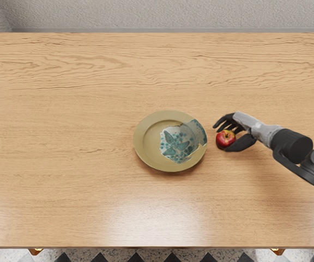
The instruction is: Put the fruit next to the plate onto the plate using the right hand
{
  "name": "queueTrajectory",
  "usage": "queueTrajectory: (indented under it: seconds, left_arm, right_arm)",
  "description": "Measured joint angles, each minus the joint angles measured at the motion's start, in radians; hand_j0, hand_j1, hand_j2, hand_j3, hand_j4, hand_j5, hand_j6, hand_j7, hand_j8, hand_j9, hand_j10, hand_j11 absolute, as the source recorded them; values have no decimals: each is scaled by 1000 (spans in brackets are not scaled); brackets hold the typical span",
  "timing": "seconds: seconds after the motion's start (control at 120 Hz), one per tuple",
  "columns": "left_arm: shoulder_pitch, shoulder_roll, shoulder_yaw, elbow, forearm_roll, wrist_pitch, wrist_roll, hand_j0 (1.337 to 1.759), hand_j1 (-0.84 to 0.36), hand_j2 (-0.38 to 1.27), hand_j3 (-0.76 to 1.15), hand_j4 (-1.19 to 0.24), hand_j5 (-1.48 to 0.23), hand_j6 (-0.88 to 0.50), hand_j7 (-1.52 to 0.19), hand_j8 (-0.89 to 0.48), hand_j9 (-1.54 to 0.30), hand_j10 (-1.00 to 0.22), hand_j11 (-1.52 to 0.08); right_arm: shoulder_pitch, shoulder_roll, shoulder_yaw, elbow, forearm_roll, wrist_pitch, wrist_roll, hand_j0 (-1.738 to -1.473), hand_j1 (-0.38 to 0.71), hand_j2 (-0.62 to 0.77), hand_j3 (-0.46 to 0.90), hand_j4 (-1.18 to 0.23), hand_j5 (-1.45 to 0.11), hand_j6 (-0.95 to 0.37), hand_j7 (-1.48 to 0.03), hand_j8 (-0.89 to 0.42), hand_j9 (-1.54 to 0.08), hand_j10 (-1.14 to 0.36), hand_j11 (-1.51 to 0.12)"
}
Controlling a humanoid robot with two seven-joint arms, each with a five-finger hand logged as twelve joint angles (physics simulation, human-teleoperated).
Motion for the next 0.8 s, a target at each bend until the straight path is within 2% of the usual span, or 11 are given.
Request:
queueTrajectory:
  seconds: [0.05, 0.425, 0.8]
  left_arm:
    - [0, 0, 0, 0, 0, 0, 0, 1658, 341, 2, 0, -7, -9, -7, -9, -7, -9, -7, -9]
    - [0, 0, 0, 0, 0, 0, 0, 1658, 341, 2, 0, -7, -9, -8, -9, -8, -9, -7, -9]
    - [0, 0, 0, 0, 0, 0, 0, 1658, 341, 2, 0, -7, -9, -8, -9, -8, -9, -7, -9]
  right_arm:
    - [1, -3, 1, 0, 0, 11, 0, -1657, 227, -43, 0, -501, -644, -489, -646, -395, -649, -497, -649]
    - [5, -44, 62, 0, 11, 120, -1, -1657, 251, 90, 0, -559, -752, -477, -738, -387, -744, -559, -745]
    - [8, -77, 182, 1, 63, 292, -5, -1658, 254, 116, 0, -565, -761, -488, -746, -394, -744, -564, -753]
